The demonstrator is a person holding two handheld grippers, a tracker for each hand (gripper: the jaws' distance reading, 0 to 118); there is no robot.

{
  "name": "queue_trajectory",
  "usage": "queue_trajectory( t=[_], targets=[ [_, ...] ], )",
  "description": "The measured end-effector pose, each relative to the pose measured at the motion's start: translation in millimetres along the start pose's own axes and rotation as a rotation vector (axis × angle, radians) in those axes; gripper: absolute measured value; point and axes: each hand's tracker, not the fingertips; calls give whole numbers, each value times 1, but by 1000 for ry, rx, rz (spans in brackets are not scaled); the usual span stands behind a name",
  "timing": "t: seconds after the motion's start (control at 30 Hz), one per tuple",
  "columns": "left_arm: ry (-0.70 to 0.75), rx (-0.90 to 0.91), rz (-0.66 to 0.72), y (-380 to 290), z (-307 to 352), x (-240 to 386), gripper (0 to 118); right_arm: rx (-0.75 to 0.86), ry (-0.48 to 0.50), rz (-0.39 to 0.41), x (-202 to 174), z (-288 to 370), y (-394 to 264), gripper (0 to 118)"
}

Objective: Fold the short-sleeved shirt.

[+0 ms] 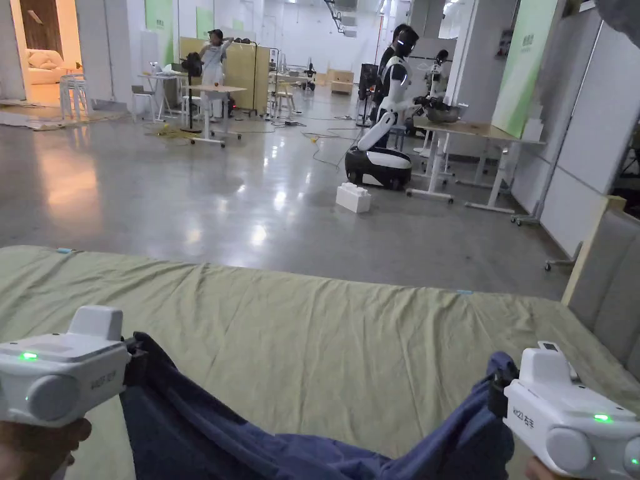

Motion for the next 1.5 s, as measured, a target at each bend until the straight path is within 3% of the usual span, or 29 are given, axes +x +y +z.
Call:
queue_trajectory(
  t=[0.43, 0.57, 0.9, 1.23, 1.5],
  targets=[
    [134, 176, -1, 129, 58, -53, 5, 156, -89, 5, 18, 28, 128, 4],
    [157, 182, 18, 148, 57, -64, 5, 178, -93, -15, 21, 24, 154, 4],
    [200, 216, 46, 184, 36, -79, 5, 228, -130, 35, 14, -2, 199, 4],
    [214, 218, 33, 200, 13, -82, 5, 263, -151, 51, 6, -20, 224, 4],
    [189, 182, 43, 149, 1, -77, 5, 220, -144, 48, 5, -17, 180, 4]
  ],
)
